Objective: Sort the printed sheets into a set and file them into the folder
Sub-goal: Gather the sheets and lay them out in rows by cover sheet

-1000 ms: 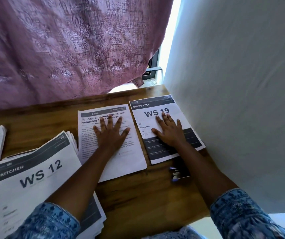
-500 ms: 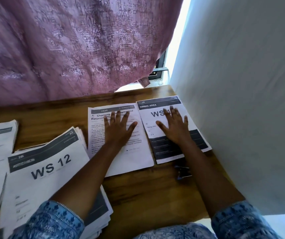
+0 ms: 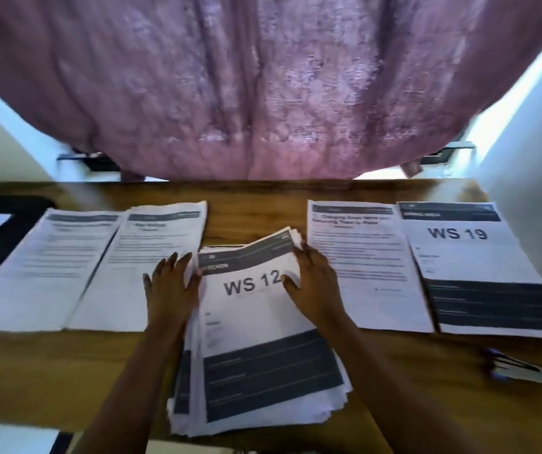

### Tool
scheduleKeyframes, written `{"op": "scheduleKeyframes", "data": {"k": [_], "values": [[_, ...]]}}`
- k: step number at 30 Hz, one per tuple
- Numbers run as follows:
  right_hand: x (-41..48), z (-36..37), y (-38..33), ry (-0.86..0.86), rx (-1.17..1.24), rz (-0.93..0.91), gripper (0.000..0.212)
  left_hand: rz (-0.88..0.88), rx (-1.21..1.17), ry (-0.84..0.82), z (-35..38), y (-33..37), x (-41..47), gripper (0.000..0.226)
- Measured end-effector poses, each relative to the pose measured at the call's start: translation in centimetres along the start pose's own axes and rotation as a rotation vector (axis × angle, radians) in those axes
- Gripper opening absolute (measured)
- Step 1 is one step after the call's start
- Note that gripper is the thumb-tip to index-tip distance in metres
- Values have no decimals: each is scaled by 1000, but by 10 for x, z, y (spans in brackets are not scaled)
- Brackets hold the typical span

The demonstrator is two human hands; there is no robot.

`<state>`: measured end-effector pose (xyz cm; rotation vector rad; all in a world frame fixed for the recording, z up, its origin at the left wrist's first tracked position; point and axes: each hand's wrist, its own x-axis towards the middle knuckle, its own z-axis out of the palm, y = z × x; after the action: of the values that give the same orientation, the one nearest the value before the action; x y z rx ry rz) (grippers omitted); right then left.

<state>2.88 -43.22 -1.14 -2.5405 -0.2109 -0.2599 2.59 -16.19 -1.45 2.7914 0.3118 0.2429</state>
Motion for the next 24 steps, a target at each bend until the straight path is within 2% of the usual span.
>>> {"op": "scheduleKeyframes", "data": {"k": [3, 6, 10, 13, 18, 20, 24], "values": [[0, 13, -12, -32, 39, 92, 77, 26, 104, -146, 4, -37, 2, 55], [-4, 17, -23, -75, 52, 192, 72, 38, 129, -213, 6, -57, 6, 60], [-14, 24, -34, -66, 37, 263, 66, 81, 124, -175, 6, -69, 6, 68], [-16, 27, -37, -40, 37, 299, 66, 102, 106, -181, 8, -71, 5, 65], [-11, 16, -42, 149, 139, 398, 68, 228, 79, -115, 6, -64, 1, 53], [-8, 10, -41, 216, 222, 452, 62, 293, 48, -86, 6, -58, -5, 49], [-9, -3, -36, 247, 218, 502, 35, 337, -86, -22, -2, -36, -17, 61]]}}
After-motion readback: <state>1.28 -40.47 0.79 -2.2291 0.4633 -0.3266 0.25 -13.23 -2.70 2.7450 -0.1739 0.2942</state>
